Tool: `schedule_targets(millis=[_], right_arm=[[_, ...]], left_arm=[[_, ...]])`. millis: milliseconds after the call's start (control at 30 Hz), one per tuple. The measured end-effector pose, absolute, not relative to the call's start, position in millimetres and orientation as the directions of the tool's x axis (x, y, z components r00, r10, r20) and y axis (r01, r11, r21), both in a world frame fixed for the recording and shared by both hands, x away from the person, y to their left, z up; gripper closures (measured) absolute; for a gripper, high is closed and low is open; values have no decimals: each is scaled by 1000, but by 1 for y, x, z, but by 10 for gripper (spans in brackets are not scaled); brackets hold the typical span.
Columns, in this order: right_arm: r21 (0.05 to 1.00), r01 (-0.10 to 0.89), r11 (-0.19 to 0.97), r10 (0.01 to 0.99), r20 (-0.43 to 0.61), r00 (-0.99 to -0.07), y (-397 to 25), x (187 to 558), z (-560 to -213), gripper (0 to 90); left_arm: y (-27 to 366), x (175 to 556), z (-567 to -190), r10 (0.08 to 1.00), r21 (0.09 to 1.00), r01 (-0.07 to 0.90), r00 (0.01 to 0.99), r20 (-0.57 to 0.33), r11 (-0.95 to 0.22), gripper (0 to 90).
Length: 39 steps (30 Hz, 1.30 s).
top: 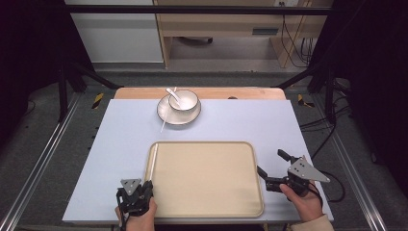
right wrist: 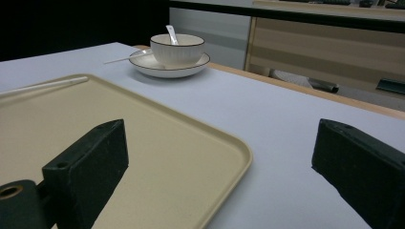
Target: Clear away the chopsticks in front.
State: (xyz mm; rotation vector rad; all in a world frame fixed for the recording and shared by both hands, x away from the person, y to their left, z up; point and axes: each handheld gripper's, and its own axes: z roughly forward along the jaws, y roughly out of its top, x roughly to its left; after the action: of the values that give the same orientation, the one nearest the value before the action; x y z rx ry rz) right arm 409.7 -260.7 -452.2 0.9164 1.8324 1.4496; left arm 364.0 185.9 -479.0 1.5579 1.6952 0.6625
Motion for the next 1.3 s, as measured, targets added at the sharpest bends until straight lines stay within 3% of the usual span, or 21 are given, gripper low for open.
schedule_targets(millis=[367,700,867,967,1300], right_arm=[[978,142,153,821,-46,-569,-260,410,-452,51],[978,142,152,821,-45,-569,-261,410,-452,52],[978,142,155,820,-47,-570,-260,410,-452,52],[976,146,159,819,-48,-571,-260,410,-453,52],[971,146,188,816,-71,-574,-260,410,-454,51]], left_arm=[[185,365,-483,986,781,611,6,-167,128,840],[190,373,-454,983,819,564,66,-171,104,724],[198,403,-423,987,841,541,131,-98,12,669],[201,435,-409,972,831,549,231,-43,-94,626],[209,495,-399,954,816,548,300,13,-184,517]])
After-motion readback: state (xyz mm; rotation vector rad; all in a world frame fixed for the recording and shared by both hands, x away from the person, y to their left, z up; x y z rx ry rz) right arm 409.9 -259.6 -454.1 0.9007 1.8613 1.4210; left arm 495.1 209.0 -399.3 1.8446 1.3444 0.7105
